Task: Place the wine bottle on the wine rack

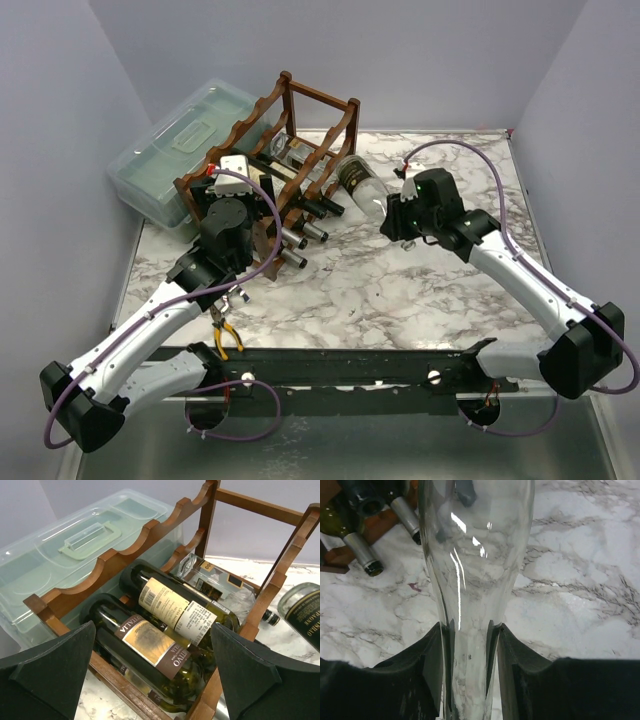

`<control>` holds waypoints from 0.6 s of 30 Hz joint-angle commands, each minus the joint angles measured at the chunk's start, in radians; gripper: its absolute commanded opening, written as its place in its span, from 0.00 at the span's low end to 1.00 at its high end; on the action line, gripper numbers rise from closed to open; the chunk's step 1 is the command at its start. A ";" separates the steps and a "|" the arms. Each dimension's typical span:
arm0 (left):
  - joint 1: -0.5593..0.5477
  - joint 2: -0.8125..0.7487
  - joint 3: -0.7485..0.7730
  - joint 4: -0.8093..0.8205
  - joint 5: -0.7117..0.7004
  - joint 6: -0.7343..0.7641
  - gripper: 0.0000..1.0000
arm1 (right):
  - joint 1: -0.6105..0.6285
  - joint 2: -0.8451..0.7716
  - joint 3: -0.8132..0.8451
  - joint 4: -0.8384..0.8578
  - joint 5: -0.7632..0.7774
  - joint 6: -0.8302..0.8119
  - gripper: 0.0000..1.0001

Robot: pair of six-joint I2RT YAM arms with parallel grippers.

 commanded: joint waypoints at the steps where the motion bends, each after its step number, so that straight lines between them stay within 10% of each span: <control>1: 0.007 0.001 0.025 -0.021 -0.008 -0.011 0.99 | 0.005 0.004 0.118 0.235 -0.134 -0.059 0.00; 18: 0.007 0.027 0.022 -0.018 0.039 -0.012 0.99 | 0.004 0.091 0.164 0.304 -0.264 -0.105 0.00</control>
